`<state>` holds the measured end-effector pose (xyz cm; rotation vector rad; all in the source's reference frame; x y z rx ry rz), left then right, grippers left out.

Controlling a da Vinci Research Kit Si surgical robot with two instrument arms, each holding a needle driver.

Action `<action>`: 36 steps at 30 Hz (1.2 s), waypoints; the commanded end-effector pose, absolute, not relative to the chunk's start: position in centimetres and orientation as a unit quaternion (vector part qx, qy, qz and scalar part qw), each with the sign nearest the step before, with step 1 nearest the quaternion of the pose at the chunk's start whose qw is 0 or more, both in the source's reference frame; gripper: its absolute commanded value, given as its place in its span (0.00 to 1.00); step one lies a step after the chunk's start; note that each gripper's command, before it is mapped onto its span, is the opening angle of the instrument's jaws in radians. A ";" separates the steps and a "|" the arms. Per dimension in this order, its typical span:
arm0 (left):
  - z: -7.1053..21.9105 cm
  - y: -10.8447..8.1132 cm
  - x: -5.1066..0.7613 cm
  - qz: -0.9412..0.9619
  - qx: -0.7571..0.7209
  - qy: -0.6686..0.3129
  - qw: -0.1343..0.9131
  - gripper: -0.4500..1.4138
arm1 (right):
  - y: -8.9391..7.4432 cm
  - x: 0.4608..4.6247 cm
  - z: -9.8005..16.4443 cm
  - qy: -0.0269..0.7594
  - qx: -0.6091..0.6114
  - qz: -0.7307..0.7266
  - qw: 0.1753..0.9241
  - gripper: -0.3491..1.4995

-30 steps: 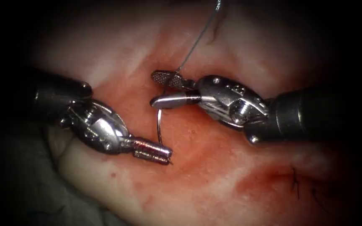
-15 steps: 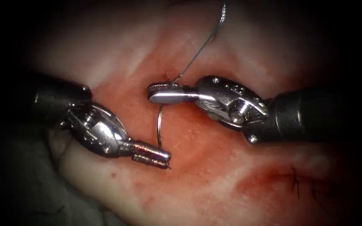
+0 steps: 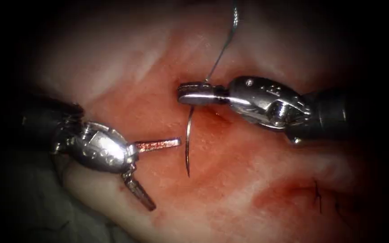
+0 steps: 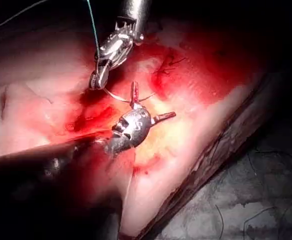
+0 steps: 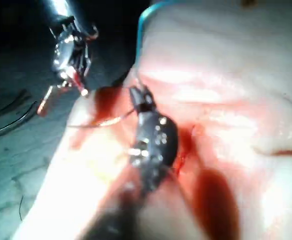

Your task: Wound Closure

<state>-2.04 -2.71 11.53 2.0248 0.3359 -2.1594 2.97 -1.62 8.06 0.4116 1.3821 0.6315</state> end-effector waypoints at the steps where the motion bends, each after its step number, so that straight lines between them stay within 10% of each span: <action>1: 11.6 -2.8 -2.08 -0.730 0.670 0.117 0.067 0.89 | -1.6 2.97 8.1 0.616 0.158 0.275 0.721 0.00; 4: 11.6 -2.7 -2.07 -0.756 0.642 0.126 0.026 0.70 | -1.4 2.88 8.0 0.594 0.075 0.248 0.761 0.00; 15: 11.8 -2.5 -1.96 -0.833 0.529 0.105 -0.124 0.59 | -1.1 2.69 8.0 0.524 -0.082 0.271 0.804 0.00; 36: 12.5 -2.5 -2.13 -0.865 0.462 0.103 -0.170 0.58 | -1.1 2.65 8.4 0.524 -0.204 0.156 0.812 0.00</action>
